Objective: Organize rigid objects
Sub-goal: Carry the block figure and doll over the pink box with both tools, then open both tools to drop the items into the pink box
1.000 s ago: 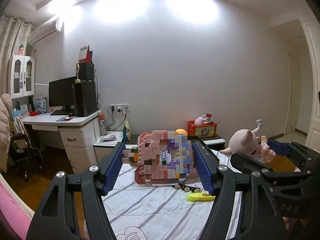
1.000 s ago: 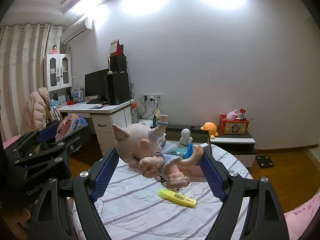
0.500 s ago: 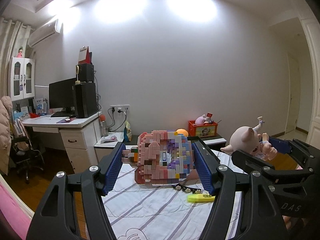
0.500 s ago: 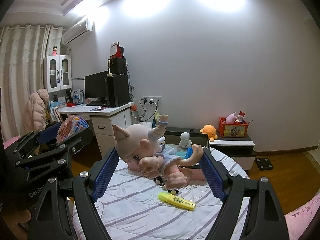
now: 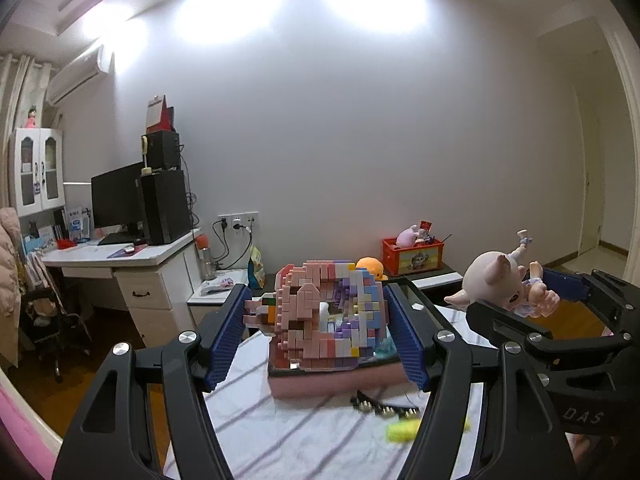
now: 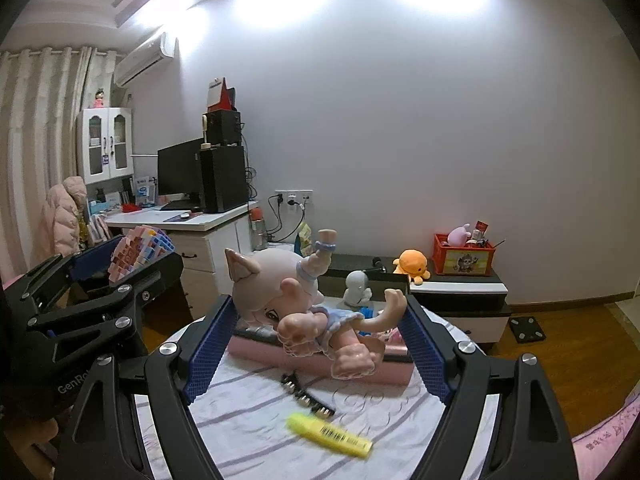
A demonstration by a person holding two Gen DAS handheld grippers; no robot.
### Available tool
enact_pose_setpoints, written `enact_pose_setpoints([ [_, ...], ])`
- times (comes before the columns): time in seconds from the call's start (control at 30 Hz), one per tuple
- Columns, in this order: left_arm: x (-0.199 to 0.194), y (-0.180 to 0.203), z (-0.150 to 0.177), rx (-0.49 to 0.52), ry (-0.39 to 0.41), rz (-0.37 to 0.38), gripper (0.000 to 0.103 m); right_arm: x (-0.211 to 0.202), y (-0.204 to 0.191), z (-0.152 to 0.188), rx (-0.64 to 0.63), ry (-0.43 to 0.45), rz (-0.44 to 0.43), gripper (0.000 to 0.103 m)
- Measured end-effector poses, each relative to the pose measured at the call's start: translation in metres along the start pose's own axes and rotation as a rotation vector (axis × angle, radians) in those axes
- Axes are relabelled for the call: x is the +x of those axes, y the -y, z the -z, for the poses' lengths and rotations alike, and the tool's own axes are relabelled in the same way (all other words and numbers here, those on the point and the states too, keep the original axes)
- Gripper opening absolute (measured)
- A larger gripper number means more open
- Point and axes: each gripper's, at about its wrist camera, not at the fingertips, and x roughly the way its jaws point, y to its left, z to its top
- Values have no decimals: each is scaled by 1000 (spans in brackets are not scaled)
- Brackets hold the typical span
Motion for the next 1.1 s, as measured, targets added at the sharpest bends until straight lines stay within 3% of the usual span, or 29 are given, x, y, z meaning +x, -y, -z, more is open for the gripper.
enact_pose_setpoints([
  [0.33, 148, 2, -7, -18, -140, 61, 69, 113, 37, -11, -30, -93, 47, 83],
  [0.57, 234, 5, 27, -18, -319, 54, 69, 190, 58, 13, -44, -237, 62, 83],
  [0.83, 267, 14, 57, 12, -420, 55, 69, 224, 79, 42, -30, -341, 123, 83],
  [1.1, 269, 22, 63, 34, -445, 71, 75, 224, 85, 40, -11, -339, 153, 84],
])
